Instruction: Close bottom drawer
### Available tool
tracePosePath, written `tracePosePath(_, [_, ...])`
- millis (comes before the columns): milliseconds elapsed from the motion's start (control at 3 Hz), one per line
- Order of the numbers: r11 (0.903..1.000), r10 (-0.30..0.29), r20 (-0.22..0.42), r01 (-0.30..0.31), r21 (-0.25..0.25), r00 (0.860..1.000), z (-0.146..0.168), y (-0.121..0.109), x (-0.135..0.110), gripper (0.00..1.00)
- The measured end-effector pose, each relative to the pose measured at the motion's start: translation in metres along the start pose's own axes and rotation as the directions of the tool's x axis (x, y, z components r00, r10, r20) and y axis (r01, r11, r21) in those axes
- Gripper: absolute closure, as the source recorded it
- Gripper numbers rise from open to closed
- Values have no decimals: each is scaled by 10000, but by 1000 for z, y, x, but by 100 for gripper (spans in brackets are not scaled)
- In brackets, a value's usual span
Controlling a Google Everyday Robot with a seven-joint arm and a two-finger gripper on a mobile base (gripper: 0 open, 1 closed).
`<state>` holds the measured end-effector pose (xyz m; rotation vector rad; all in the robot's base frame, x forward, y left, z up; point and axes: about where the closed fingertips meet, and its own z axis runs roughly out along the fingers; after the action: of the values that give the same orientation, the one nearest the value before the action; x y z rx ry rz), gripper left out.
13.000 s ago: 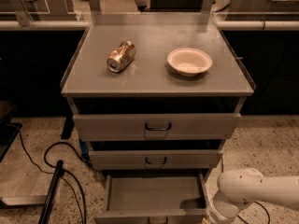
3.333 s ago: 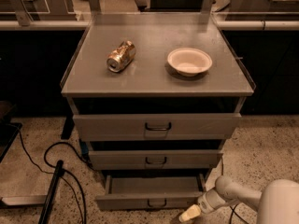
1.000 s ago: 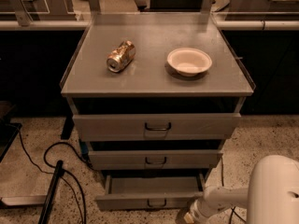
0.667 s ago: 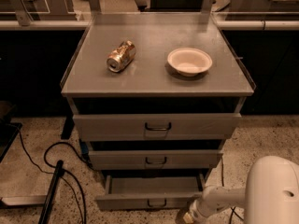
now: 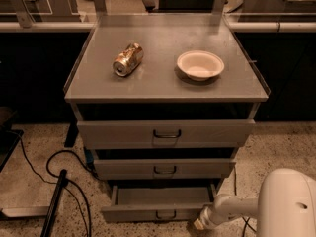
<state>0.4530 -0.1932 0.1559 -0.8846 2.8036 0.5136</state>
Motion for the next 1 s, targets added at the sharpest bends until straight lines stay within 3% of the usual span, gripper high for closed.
tracePosePath(667, [9982, -439, 171, 432, 419, 9989, 0, -23, -20, 100])
tracePosePath(1000, [9982, -439, 173, 432, 421, 9989, 0, -23, -20, 82])
